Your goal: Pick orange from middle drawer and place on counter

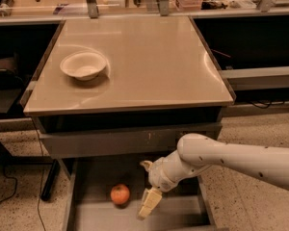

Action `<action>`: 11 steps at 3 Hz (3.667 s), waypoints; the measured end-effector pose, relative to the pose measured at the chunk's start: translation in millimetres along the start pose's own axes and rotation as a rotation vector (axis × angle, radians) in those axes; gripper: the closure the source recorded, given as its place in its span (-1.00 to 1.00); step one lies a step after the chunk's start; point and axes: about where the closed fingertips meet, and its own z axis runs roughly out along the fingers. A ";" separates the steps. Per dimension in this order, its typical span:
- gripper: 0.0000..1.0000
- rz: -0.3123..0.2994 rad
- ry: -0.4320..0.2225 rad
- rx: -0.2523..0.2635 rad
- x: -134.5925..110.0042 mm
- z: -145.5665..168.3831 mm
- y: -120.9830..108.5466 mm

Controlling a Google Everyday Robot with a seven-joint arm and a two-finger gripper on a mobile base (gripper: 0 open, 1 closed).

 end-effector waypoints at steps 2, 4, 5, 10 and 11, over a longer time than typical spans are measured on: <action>-1.00 0.032 -0.019 -0.028 14.7 36.2 -10.8; -1.00 0.008 -0.062 0.015 9.5 87.1 -28.4; -1.00 0.000 -0.073 0.068 9.4 104.8 -41.9; -1.00 -0.089 -0.164 0.084 5.7 179.6 -56.8; -1.00 -0.113 -0.159 0.121 18.7 181.6 -71.8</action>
Offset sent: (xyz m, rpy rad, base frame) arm 0.0064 0.0109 -0.0305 0.0156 0.0287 -0.0070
